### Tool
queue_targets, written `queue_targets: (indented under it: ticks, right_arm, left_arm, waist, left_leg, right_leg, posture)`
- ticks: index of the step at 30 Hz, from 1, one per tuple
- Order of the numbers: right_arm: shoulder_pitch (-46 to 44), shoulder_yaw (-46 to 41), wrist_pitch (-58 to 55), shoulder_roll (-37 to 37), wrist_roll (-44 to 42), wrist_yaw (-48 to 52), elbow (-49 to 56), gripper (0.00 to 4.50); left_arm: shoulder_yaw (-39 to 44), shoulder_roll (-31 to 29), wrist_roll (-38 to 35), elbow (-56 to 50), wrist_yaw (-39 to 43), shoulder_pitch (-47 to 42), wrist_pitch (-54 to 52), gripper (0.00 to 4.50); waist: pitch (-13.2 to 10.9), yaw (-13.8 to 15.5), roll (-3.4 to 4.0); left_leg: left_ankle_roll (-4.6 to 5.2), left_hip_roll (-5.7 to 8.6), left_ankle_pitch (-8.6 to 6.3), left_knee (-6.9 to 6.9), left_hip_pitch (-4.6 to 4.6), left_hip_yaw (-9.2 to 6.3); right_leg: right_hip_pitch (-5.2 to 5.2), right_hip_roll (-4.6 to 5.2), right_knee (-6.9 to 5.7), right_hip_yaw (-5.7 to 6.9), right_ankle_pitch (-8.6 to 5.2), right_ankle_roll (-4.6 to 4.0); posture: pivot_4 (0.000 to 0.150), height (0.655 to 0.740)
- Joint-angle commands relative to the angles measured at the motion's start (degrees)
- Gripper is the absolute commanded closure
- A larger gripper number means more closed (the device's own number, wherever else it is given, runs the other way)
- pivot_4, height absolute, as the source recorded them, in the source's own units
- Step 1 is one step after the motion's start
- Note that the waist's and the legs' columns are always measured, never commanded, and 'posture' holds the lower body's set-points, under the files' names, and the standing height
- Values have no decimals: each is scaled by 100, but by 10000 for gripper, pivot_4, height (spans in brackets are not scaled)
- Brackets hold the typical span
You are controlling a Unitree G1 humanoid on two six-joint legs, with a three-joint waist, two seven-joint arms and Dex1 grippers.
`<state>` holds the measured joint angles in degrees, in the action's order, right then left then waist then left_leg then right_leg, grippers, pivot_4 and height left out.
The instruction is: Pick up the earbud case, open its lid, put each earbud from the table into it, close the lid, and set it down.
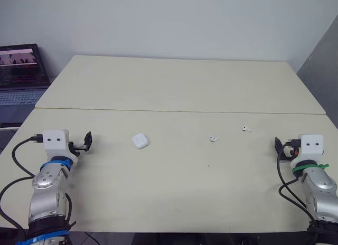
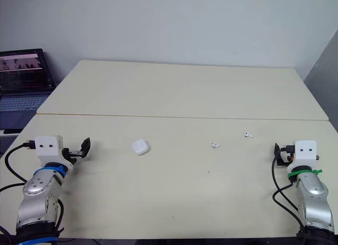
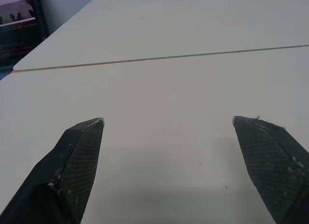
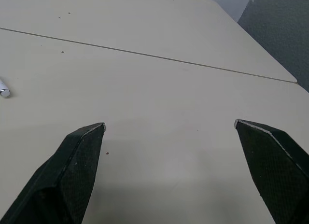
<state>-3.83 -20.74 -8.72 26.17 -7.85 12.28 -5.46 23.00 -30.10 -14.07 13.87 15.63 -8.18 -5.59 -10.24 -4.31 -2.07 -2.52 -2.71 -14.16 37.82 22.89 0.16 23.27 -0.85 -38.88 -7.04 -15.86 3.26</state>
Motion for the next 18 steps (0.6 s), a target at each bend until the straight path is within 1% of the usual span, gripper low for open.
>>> queue_targets:
  ticks: [1,11,18]
  right_arm:
    - [-15,-126,122,68,4,-68,147,0]
    - [-97,-38,220,61,27,-77,26,0]
    - [-436,19,247,186,43,15,-188,0]
  left_arm:
    - [241,-153,-13,-91,-64,-39,83,126]
    - [433,-303,-141,-254,109,71,108,126]
    - [601,-385,-477,-407,458,83,27,126]
  waist:
    - [0,0,0]
    - [0,-14,0]
    - [0,-37,0]
  left_leg:
    - [0,0,0,0,0,0]
    - [0,0,0,-1,0,0]
    - [0,-1,0,-1,-1,1]
  right_leg:
    - [0,0,0,0,0,-1]
    - [1,1,0,-1,-1,1]
    - [1,0,0,0,-1,0]
  posture:
    - [1500,7400]
    - [1500,7400]
    - [1500,7400]
